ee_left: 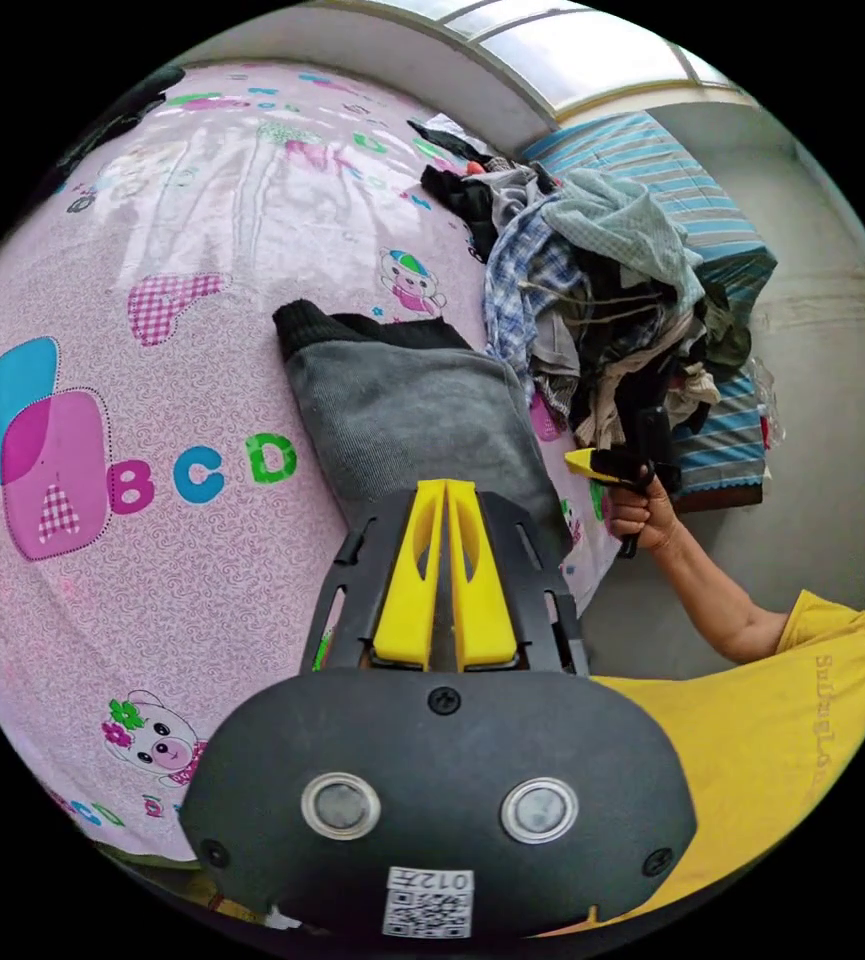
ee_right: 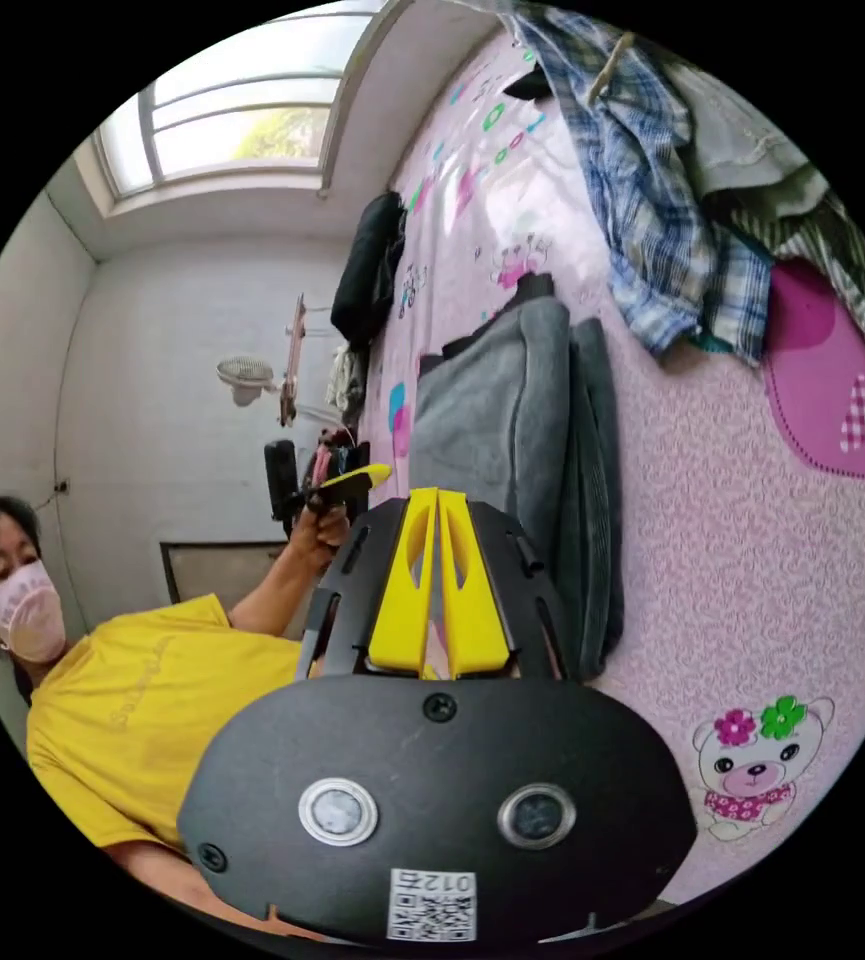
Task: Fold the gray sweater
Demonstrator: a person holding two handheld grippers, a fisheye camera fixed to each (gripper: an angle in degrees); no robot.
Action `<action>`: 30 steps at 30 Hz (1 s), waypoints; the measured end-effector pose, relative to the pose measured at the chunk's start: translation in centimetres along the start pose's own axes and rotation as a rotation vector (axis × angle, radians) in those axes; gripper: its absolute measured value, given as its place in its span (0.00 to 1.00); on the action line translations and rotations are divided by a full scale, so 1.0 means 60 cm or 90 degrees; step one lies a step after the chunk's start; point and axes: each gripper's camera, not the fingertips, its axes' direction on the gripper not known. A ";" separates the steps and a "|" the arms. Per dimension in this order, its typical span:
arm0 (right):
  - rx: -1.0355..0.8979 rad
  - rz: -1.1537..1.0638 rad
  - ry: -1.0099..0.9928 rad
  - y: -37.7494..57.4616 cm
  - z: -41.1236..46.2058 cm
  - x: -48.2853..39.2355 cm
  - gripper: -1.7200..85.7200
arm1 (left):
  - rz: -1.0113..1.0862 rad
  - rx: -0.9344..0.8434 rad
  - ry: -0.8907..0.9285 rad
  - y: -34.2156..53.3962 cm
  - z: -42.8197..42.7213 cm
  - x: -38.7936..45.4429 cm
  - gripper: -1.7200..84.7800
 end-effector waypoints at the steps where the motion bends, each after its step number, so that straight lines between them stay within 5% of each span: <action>1: -0.031 -0.004 0.026 0.015 0.010 0.004 0.02 | 0.009 -0.017 -0.008 0.005 0.013 0.006 0.02; 4: -0.027 0.035 0.122 0.036 0.020 0.044 0.02 | 0.001 -0.051 -0.071 0.019 0.068 0.007 0.02; 9: 0.059 0.086 0.065 0.070 -0.002 0.055 0.02 | -0.072 -0.022 -0.010 0.038 0.075 -0.008 0.02; 15: 0.015 -0.008 0.048 0.116 -0.003 -0.010 0.02 | 0.041 -0.033 -0.025 0.117 0.065 0.101 0.02; 17: -0.002 0.025 0.143 0.120 0.011 0.013 0.02 | 0.048 -0.085 -0.057 0.132 0.116 0.113 0.02; 23: 0.087 0.108 0.024 0.154 -0.009 0.059 0.02 | 0.000 -0.063 -0.054 0.156 0.159 0.109 0.02; 30: -0.013 0.000 0.056 0.181 0.020 -0.013 0.02 | 0.083 -0.142 -0.047 0.232 0.167 0.156 0.02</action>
